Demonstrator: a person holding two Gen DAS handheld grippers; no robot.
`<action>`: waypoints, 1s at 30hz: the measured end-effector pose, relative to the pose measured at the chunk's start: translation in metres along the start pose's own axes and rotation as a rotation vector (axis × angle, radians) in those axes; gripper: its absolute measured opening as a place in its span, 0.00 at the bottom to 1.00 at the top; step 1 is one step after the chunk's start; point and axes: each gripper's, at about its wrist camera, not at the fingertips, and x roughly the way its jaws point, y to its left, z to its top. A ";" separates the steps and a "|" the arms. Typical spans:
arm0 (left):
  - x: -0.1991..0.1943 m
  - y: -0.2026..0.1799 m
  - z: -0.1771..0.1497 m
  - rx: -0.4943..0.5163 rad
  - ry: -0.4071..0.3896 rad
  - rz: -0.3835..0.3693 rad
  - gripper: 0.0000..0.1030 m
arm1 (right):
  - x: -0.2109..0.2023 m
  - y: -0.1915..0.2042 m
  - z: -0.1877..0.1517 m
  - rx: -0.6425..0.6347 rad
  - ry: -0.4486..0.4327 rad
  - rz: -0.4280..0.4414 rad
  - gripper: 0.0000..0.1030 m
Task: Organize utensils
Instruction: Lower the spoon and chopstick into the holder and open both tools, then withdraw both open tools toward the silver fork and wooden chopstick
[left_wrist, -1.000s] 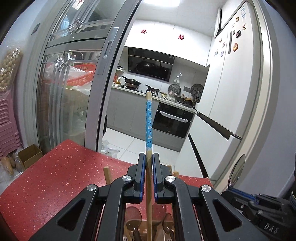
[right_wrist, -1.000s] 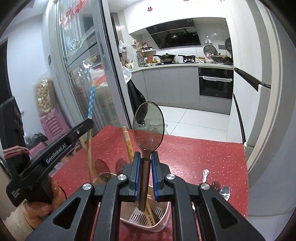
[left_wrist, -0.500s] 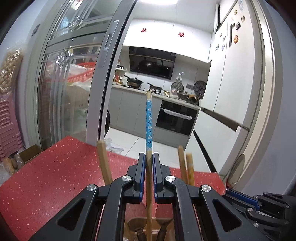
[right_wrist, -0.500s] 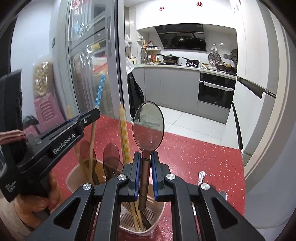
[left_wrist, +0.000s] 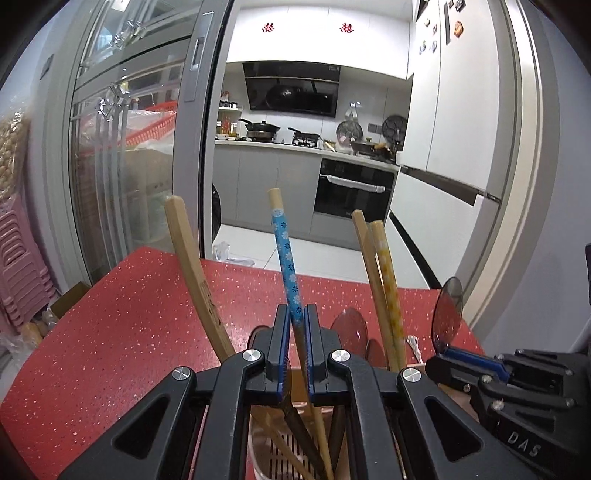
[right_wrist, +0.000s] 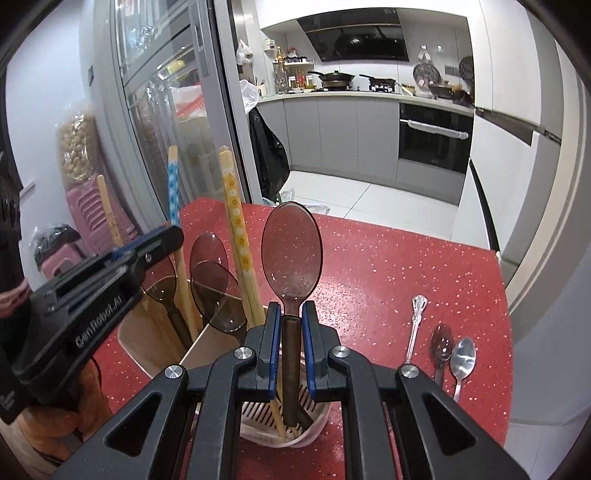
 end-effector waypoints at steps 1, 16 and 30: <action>-0.001 0.000 0.000 0.005 0.005 0.002 0.31 | 0.001 0.000 0.001 0.005 0.008 0.011 0.12; -0.021 0.004 -0.001 -0.004 0.043 -0.001 0.31 | -0.022 -0.006 0.001 0.083 -0.009 0.052 0.44; -0.061 0.006 0.008 -0.001 0.013 0.008 0.32 | -0.056 -0.005 -0.020 0.141 -0.009 0.037 0.58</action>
